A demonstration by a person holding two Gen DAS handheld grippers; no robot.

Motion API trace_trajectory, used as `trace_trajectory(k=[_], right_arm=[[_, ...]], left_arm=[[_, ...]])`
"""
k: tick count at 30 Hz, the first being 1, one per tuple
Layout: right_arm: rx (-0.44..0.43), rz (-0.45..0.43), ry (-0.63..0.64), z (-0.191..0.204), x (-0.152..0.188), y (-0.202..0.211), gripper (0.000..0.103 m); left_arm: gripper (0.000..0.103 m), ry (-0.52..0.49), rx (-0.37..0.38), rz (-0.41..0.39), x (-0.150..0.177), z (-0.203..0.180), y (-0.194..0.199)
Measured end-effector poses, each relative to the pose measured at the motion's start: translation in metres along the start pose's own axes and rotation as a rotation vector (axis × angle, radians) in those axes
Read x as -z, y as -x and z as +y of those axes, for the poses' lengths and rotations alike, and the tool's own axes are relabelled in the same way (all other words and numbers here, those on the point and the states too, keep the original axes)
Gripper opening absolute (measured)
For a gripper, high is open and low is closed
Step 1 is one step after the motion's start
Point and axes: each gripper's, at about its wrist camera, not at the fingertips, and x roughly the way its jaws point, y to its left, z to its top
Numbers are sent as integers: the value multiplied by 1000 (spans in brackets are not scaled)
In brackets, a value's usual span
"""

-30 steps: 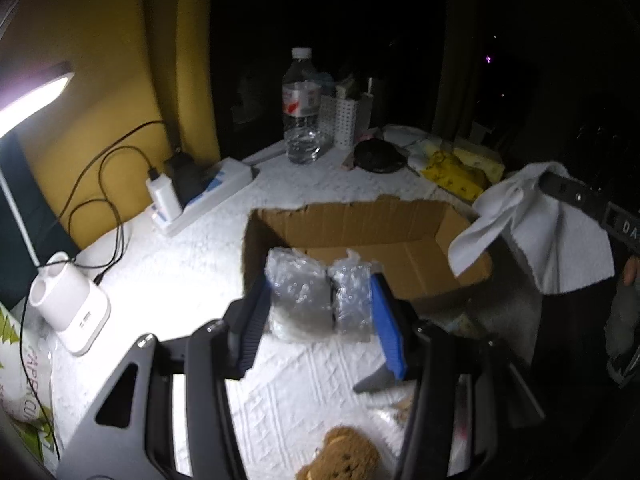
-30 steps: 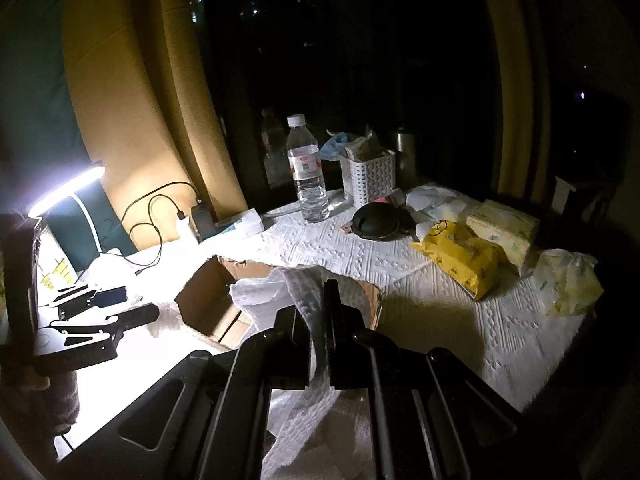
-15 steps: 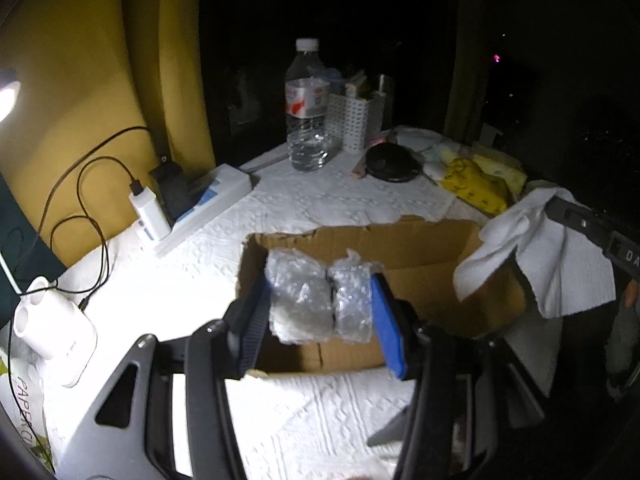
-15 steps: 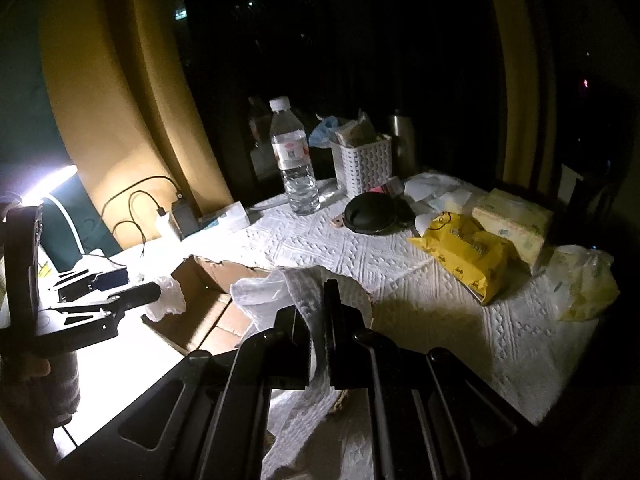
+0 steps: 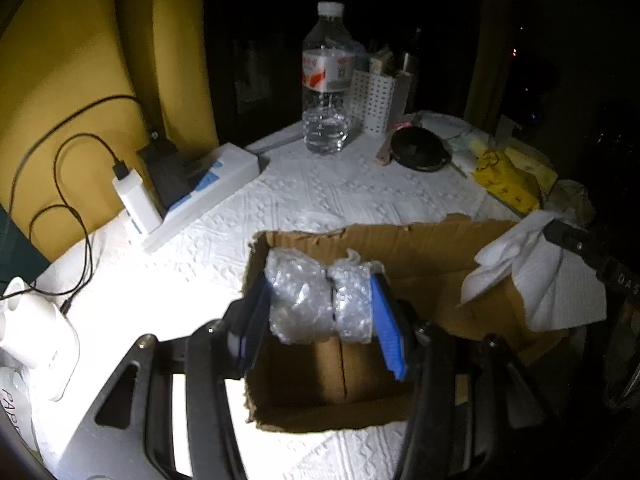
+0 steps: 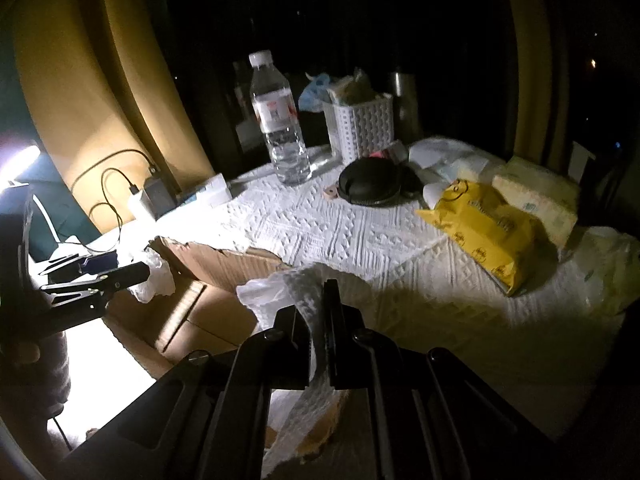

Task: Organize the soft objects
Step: 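Lower the bubble-wrapped items into the box with the left tool while the right tool places the towel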

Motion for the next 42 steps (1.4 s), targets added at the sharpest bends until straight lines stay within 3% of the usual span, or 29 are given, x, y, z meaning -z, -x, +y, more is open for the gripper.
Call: trace_trajectory(k=[10,27,29,31,32,34,42], right_arm=[[-1,64,-10,-1,15,-32,6],[67,108,39,8,22,-42,7],[71,111,40,9,22,-41,11],[65,113,39,11,21,-38,27],[59,112,38,12,20,-37,30],[61,112,37,15,19,-33,36],[59,89,33,23,18,-11,53]], left_arm=[[51,7,17,31,2,3,-17],[54,31,50,83,2,6,-25],[56,32,55,86,2,5,-24],[62,37,65,84,2,6,-21],[64,39,68,80,2,5,-19],[76,37,51,62,2,4,-13],[78,39,53,34,3,1,9]])
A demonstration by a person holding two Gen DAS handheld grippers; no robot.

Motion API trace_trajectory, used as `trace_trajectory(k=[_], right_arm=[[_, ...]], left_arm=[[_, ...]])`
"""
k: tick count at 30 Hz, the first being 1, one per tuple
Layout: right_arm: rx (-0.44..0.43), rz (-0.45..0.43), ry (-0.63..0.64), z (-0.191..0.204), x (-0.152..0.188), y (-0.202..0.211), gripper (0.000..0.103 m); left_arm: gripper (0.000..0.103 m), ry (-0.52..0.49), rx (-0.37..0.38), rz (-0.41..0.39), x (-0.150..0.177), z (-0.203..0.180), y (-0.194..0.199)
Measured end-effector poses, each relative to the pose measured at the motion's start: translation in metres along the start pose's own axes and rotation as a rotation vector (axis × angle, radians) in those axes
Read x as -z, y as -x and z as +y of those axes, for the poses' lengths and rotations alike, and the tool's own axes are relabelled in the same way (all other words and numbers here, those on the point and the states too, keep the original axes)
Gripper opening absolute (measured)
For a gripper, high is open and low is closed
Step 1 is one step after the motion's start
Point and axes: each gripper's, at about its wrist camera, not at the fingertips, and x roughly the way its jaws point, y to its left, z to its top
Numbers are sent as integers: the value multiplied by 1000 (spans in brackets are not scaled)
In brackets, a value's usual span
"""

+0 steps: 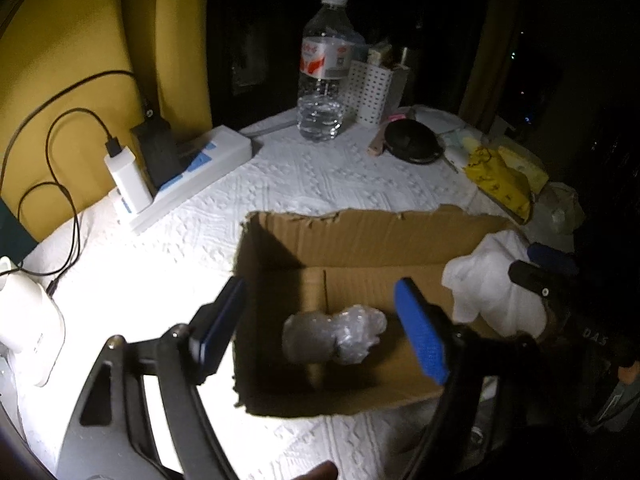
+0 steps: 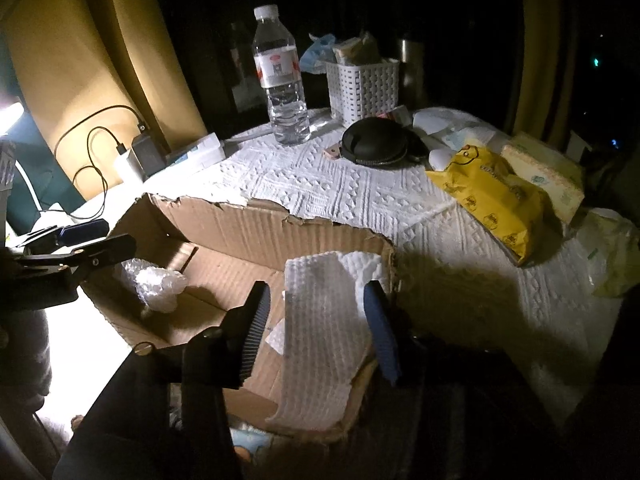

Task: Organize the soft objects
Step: 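Lower the bubble-wrapped items into the box with the left tool while the right tool places the towel, then move the left tool back toward the brown teddy bear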

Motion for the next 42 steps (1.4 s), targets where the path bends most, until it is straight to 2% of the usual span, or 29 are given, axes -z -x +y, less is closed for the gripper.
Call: trace_trajectory(k=[24,42], right_arm=[[26,-84,13,20,22,72,54],[38,-112,9,37,53,110,54]], left_arm=[[78,-22,13,-72,26,-10,73],[78,-28,36,-87,58,-14,108]])
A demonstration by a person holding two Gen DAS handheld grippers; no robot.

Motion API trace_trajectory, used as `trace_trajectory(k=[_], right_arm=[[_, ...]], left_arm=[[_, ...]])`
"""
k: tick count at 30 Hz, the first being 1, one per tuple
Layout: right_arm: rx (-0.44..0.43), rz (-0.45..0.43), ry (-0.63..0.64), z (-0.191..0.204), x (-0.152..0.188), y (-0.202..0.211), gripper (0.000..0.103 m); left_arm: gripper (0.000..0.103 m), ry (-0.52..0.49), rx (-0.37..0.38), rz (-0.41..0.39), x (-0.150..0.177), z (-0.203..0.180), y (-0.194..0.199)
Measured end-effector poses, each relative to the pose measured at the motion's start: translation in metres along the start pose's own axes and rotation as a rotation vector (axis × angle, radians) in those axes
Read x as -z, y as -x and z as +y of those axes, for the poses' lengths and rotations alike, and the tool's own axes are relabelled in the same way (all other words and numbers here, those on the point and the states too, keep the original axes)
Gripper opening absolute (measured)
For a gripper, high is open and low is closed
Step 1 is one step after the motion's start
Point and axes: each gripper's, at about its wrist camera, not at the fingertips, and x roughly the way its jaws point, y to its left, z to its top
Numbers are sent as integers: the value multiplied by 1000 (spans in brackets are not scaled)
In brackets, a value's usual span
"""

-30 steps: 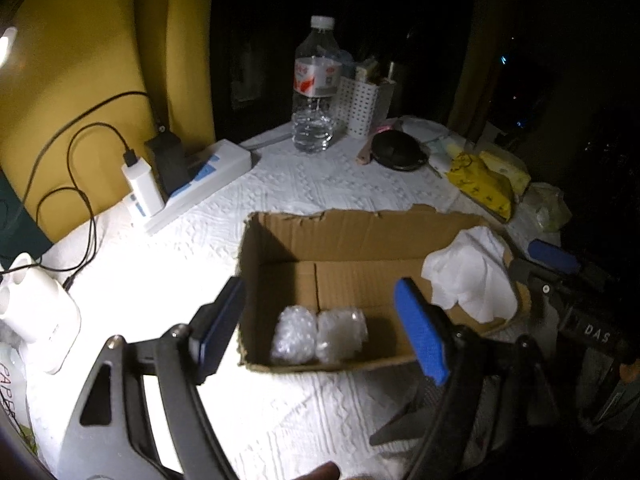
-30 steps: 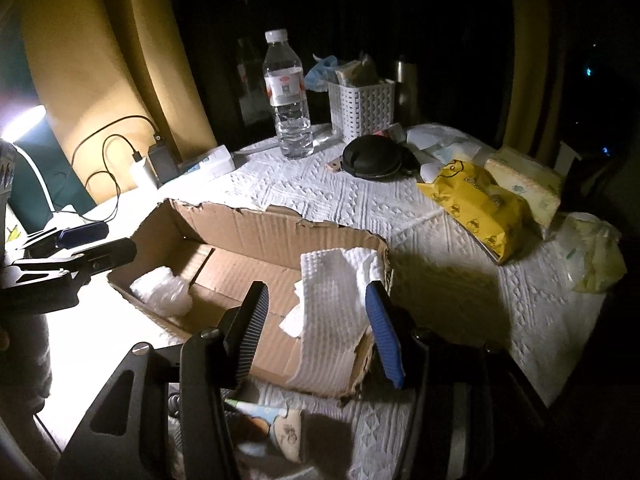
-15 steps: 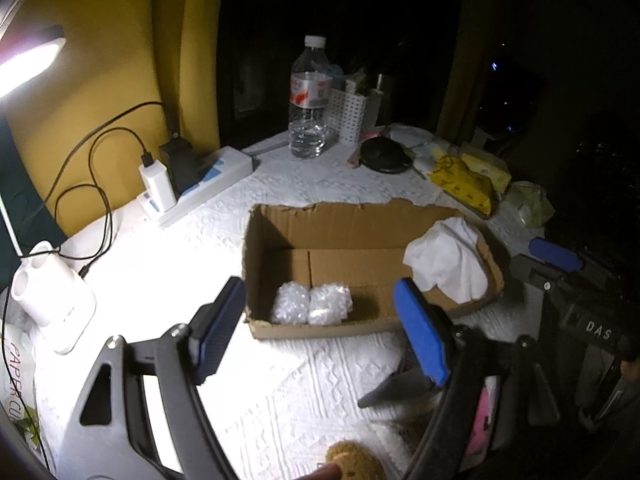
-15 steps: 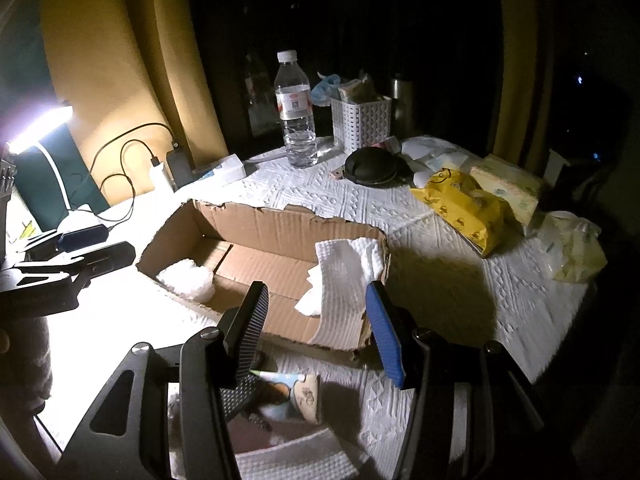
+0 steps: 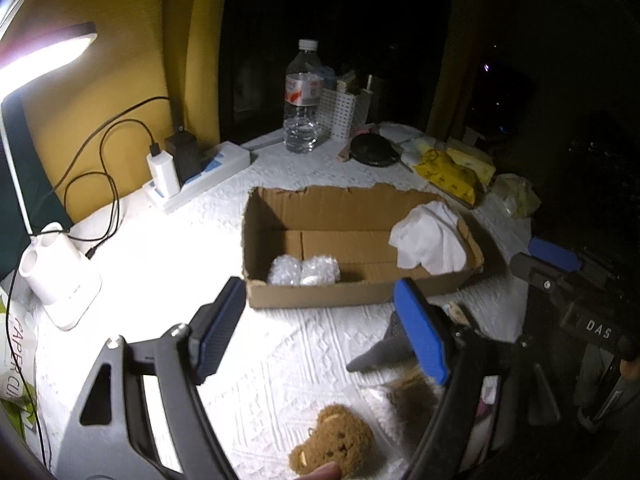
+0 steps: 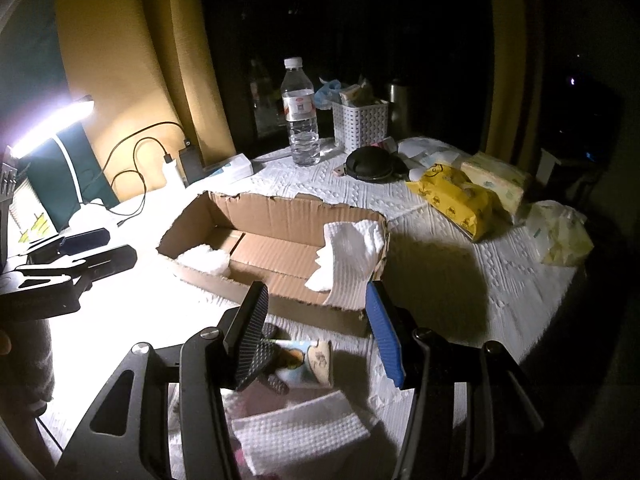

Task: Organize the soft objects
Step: 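Move the left tool back toward the brown teddy bear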

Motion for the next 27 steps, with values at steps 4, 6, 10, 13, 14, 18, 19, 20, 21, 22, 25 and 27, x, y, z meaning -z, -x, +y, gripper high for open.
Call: trace_trajectory(k=[4,6,10,13,14,18,19,20,21,22,25,27], right_arm=[[1,0,-4,2,10,7,54],[2,1,-7,3,15,10,54],[3,3,-17,4,27,18,54],[6,10,-26,3,36,21,54],[6,14,-29,2,40,22,54],[3,37,-54,-4,55,21,58],[2,43,-59,-5,60,20,59],[1,50,-64,-7,64,20,59],[1,57,-69,-9,67,19,60],[1,62,-74,-10,71,18,61],[-1,76,-85,-14,80,16,69],[-4,82,-89,-16,85,14,73]], left_arm=[[78,-3,5,5,10,-2,5],[78,-6,6,9,14,-3,8],[78,-10,9,19,24,-6,12],[78,-16,11,27,32,-8,14],[78,-18,12,29,34,-9,15],[78,-16,15,41,45,-10,15],[78,-14,15,45,47,-10,15],[78,-13,16,50,50,-10,14],[78,-13,16,57,53,-11,13],[78,-14,15,62,55,-12,12],[78,-14,17,79,64,-13,9],[78,-15,17,90,70,-14,7]])
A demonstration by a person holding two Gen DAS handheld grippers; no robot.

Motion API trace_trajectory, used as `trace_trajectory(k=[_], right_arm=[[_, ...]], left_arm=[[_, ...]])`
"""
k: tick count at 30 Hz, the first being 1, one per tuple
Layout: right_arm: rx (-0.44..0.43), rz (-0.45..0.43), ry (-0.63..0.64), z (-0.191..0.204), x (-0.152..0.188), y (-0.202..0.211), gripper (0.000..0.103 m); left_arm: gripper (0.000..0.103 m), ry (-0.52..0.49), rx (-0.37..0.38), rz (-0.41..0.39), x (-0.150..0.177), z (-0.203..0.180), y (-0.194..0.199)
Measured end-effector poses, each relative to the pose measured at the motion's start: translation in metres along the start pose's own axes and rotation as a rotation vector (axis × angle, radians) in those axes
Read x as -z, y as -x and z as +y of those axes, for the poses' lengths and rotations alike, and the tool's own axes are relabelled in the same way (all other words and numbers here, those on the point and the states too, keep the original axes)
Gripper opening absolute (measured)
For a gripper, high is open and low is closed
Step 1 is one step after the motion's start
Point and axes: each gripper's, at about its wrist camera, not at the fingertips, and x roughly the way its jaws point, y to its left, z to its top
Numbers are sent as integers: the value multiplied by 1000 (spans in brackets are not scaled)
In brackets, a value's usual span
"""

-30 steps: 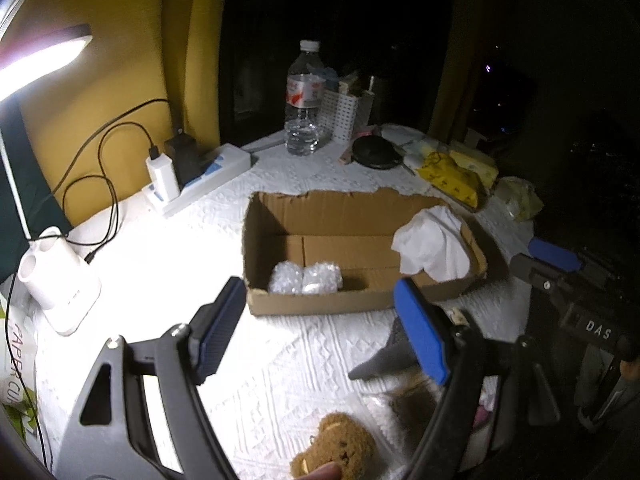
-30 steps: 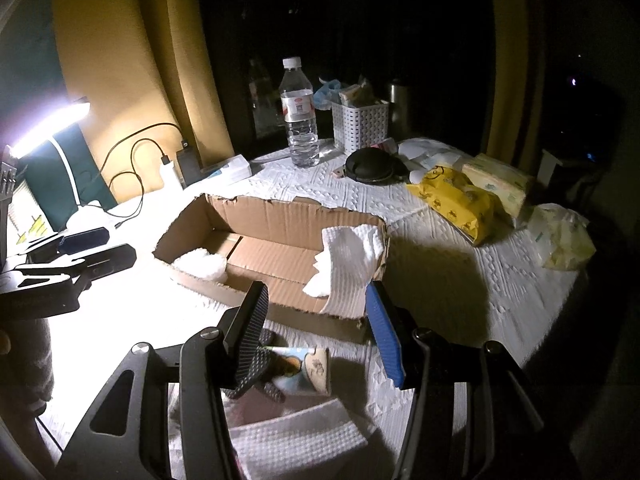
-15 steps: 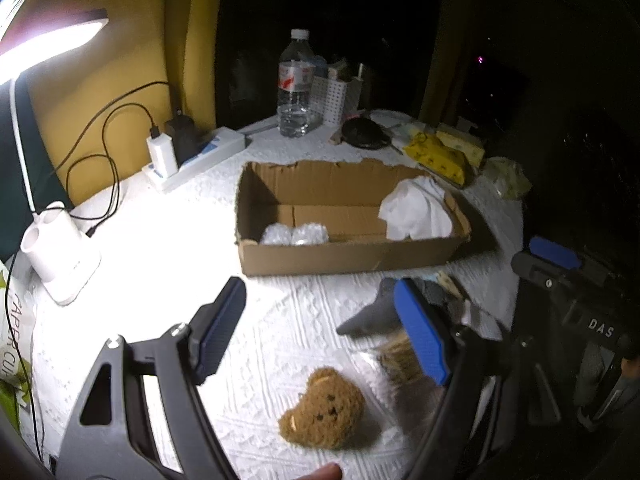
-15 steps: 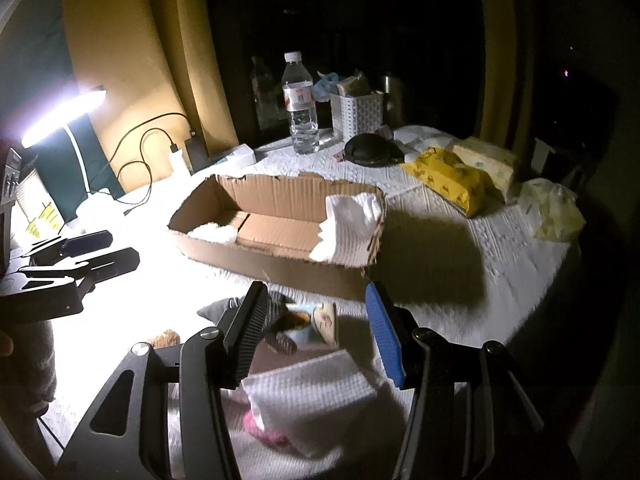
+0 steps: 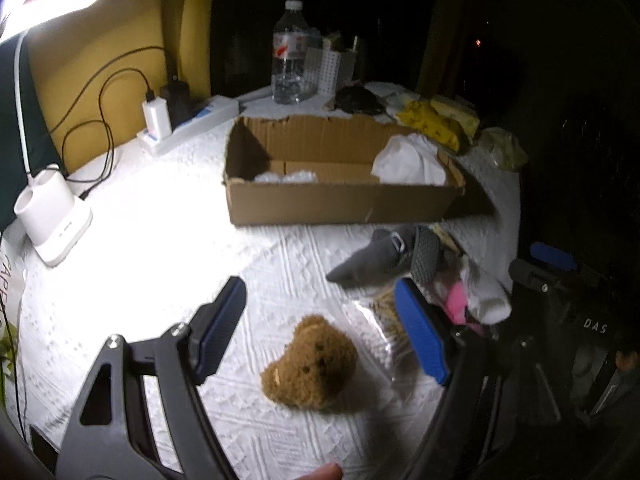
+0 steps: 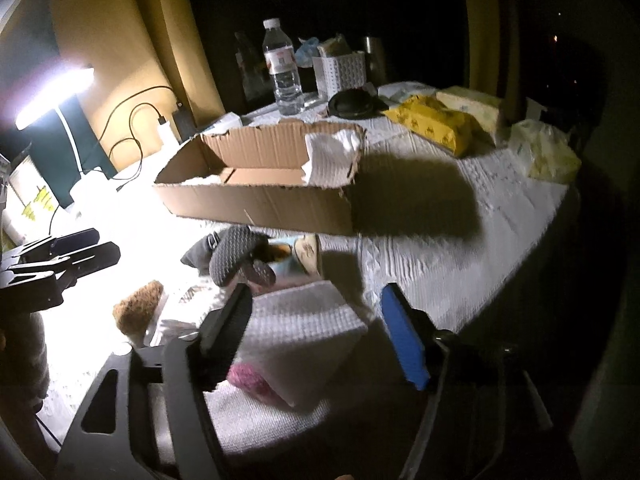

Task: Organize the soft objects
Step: 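Move the left tool back toward the brown teddy bear, then grasp the teddy bear with the left tool while the right tool grasps a white towel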

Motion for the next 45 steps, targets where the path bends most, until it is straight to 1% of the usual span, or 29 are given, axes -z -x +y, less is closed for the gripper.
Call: trace_trajectory(k=[7,15,25,32,33,34,35,37,38,39,40,41,42,43,45], right_arm=[[-9,39,-18,-10,14,-16,73],[-27,88,-47,-19,30,-40,73],[-79,77,-72,-21,32,-48,73],[-129,78,-84,-16,31,-53,72],[-149,79,-90,-16,31,-54,66],[-165,78,-90,-16,31,-55,58],[-184,74,-91,-16,30,-54,54],[-196,67,-85,-14,29,-53,42],[-196,64,-79,-12,29,-51,39],[-197,61,-77,-10,28,-50,36],[-193,57,-74,-9,27,-49,34],[-190,54,-69,-8,26,-48,33],[-187,50,-64,-7,26,-46,28],[-180,41,-60,-6,25,-43,19],[-177,29,-54,-5,24,-40,12]], left_arm=[[78,0,-7,45,18,-1,-12],[78,1,-23,94,31,3,-24],[78,-17,-43,161,44,4,-42],[78,-20,-56,183,48,5,-50],[78,-23,-58,182,49,5,-49],[78,-28,-64,179,50,5,-49],[77,-34,-68,175,50,4,-48],[77,-44,-68,168,51,3,-46],[76,-47,-64,165,52,2,-45],[71,-49,-57,161,52,1,-44],[62,-50,-46,162,52,0,-43],[61,-50,-41,166,53,0,-43],[61,-52,-39,163,53,-1,-42],[59,-55,-38,161,53,0,-42],[57,-53,-30,159,53,1,-41]])
